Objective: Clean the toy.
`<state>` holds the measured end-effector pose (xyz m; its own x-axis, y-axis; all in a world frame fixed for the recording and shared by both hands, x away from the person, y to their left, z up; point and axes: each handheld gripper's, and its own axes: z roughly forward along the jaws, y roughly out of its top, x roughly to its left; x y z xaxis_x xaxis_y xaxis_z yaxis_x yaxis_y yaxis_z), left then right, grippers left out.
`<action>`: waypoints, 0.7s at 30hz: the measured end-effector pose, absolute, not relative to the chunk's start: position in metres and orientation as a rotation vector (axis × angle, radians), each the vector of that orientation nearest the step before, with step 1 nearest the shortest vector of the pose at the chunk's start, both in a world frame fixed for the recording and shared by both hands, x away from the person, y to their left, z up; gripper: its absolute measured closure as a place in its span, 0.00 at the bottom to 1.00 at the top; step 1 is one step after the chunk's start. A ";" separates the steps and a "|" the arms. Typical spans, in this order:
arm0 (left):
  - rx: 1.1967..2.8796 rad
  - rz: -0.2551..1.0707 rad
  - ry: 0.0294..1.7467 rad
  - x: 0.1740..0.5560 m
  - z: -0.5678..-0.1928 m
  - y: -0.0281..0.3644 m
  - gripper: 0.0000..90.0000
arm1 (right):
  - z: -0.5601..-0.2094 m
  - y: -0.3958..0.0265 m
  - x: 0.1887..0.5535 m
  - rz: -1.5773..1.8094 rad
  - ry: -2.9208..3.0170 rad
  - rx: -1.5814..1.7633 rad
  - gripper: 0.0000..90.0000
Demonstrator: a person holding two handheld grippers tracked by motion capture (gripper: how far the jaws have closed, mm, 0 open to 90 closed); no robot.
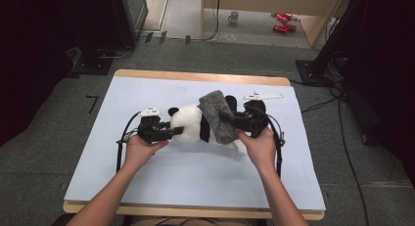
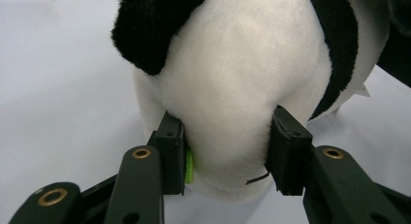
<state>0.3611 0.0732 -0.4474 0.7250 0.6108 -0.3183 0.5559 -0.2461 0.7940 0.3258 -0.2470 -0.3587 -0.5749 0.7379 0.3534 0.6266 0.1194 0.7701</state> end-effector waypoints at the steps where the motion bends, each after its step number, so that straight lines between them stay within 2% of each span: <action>1: 1.917 0.068 0.896 0.361 -0.448 0.074 0.62 | -0.363 -0.244 0.327 1.440 2.279 1.388 0.88; 5: 1.911 0.069 0.879 0.362 -0.448 0.076 0.53 | -0.382 -0.243 0.334 1.430 2.307 1.435 0.88; 10: 1.909 0.074 0.832 0.363 -0.449 0.079 0.42 | -0.384 -0.246 0.336 1.447 2.298 1.430 0.88; 15: 1.936 0.116 0.757 0.362 -0.452 0.080 0.38 | -0.384 -0.245 0.337 1.432 2.284 1.413 0.88; 17: 1.958 0.176 0.673 0.359 -0.456 0.081 0.37 | -0.384 -0.247 0.339 1.431 2.279 1.412 0.88; 21: 1.954 0.168 0.656 0.361 -0.463 0.082 0.36 | -0.383 -0.248 0.342 1.432 2.268 1.418 0.87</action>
<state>0.3605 0.0823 -0.4626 0.8418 0.5138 -0.1654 0.3712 -0.3285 0.8685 0.3418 -0.2476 -0.3829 -0.5586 0.7473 0.3598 0.6460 0.1198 0.7539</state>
